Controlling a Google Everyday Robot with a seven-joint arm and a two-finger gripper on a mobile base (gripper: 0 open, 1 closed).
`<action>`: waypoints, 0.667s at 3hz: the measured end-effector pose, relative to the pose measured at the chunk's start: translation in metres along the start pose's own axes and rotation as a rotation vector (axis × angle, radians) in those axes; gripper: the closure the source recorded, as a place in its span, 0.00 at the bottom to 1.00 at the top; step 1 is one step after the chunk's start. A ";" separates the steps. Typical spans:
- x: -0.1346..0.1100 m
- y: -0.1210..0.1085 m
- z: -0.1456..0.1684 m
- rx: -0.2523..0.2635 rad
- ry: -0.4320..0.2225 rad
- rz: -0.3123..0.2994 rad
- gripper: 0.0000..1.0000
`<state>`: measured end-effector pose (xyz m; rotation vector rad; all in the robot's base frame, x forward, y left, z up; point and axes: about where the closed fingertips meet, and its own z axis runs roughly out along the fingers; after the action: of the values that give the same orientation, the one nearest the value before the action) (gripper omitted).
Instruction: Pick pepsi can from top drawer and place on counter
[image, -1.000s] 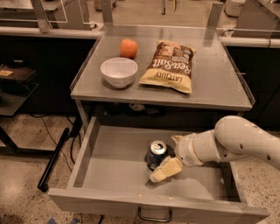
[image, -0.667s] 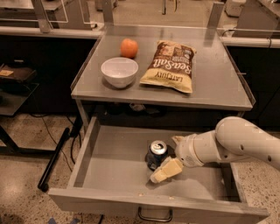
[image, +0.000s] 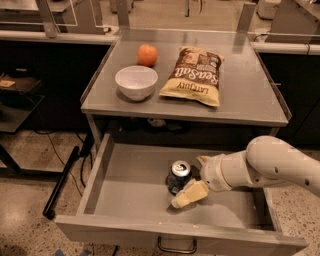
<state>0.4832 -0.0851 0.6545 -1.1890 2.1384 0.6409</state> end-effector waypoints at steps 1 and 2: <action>-0.004 -0.007 0.002 0.008 -0.011 -0.009 0.00; -0.007 -0.015 0.008 0.015 -0.024 -0.005 0.00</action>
Offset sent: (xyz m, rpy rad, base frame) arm 0.0279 0.0010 -0.0021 0.0167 -0.0346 -0.0158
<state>0.5015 -0.0829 0.6523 -1.1727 2.1166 0.6333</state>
